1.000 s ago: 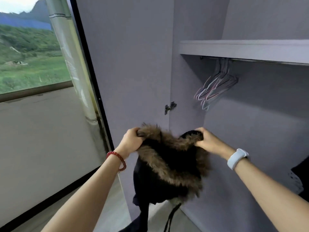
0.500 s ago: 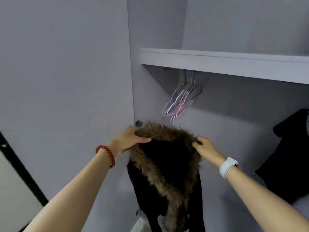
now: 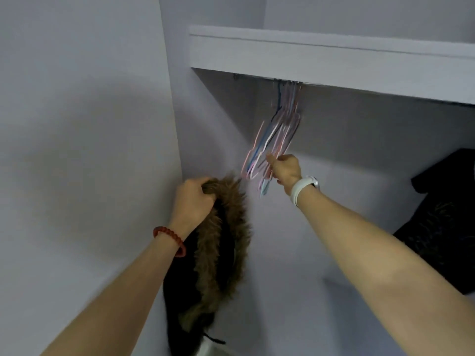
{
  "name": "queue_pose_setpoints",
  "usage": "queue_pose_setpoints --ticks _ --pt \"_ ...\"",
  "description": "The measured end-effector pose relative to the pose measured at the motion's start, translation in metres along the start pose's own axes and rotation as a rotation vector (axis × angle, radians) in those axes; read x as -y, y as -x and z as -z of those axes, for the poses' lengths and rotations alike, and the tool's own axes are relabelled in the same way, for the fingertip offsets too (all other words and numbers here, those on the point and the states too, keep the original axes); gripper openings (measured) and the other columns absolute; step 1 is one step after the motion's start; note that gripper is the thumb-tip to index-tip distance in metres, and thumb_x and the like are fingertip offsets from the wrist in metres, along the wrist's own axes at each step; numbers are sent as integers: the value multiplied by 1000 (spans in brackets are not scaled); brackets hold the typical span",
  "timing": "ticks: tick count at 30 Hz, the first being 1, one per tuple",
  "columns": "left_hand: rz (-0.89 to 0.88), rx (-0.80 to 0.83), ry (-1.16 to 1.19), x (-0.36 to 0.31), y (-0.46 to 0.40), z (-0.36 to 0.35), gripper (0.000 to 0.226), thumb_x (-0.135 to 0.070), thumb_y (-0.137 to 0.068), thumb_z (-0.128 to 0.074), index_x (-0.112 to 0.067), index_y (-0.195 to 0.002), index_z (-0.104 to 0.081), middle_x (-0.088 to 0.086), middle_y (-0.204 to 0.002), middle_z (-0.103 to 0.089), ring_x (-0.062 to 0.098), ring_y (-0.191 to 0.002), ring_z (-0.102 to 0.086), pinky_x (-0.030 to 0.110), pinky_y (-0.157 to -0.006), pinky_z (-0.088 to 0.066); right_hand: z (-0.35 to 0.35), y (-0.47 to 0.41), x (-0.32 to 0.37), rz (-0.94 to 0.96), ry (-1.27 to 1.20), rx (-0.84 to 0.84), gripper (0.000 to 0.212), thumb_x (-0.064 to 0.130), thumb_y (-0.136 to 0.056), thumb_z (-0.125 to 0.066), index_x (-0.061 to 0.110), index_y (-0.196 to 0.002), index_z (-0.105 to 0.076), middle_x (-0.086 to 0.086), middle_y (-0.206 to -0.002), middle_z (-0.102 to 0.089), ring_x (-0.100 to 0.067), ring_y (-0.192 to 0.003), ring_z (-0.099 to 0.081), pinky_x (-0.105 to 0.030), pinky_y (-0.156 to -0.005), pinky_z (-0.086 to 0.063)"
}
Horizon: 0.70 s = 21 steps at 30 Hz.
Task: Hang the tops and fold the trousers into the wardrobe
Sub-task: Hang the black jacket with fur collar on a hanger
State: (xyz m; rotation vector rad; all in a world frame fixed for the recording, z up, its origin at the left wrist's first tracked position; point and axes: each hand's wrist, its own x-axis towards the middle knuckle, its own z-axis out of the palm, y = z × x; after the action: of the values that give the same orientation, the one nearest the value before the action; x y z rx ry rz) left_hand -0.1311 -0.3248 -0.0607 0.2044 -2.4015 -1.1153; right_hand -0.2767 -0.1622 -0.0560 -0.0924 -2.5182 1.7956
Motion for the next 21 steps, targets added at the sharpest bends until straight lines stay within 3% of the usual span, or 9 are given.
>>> queue_pose_setpoints --ticks 3,5,7,10,12,14,18,21 --pt "1 -14 14 7 -5 -1 31 12 -78 -55 -3 -102 -71 3 -95 -67 15 -87 -58 13 -71 -40 -4 -6 -9 25 59 -71 10 14 -84 -54 8 -77 -58 -19 -88 -65 -31 -79 -61 -36 -72 -51" --pt "-8 -2 3 9 -7 -2 31 10 -78 -56 -3 -103 -71 9 -101 -70 17 -89 -60 18 -75 -44 -1 -2 -13 36 -2 -93 16 11 -86 -49 15 -71 -52 -20 -88 -65 -31 -73 -59 -39 -70 -51" --pt "-10 12 5 9 -6 -5 32 10 -78 -57 -2 -105 -70 13 -104 -69 22 -94 -63 21 -80 -46 6 0 -17 87 50 -117 16 11 -90 -44 8 -78 -54 -21 -89 -65 -31 -73 -59 -38 -70 -52" --pt "-4 34 23 5 -1 -11 33 10 -77 -56 -2 -106 -69 13 -104 -69 20 -94 -61 14 -75 -39 18 1 -17 163 158 -182 20 14 -93 -42 1 -91 -57 -15 -84 -60 -28 -76 -55 -31 -65 -44" --pt "-3 53 29 1 5 -17 34 10 -78 -56 -2 -107 -69 12 -104 -68 16 -91 -58 10 -73 -37 26 5 -12 135 46 -173 20 17 -94 -41 7 -85 -56 -11 -72 -56 -25 -64 -52 -33 -61 -47" --pt "-2 65 33 -2 11 -21 34 10 -79 -55 -2 -108 -68 11 -105 -68 13 -89 -54 7 -71 -34 33 9 -9 22 -124 -122 22 17 -94 -43 9 -80 -58 -6 -63 -54 -19 -52 -49 -26 -52 -44" --pt "-3 86 52 -10 18 -26 34 10 -80 -55 -3 -109 -68 10 -105 -67 12 -89 -53 5 -70 -33 50 11 0 -103 -297 -152 18 10 -83 -52 12 -67 -60 -3 -61 -54 -17 -53 -46 -22 -47 -36" --pt "3 90 76 -18 21 -27 34 10 -80 -54 -4 -109 -68 10 -104 -68 12 -89 -55 8 -72 -36 60 12 5 -58 -325 -224 14 4 -82 -53 8 -76 -65 -1 -60 -50 -15 -52 -42 -22 -44 -32"
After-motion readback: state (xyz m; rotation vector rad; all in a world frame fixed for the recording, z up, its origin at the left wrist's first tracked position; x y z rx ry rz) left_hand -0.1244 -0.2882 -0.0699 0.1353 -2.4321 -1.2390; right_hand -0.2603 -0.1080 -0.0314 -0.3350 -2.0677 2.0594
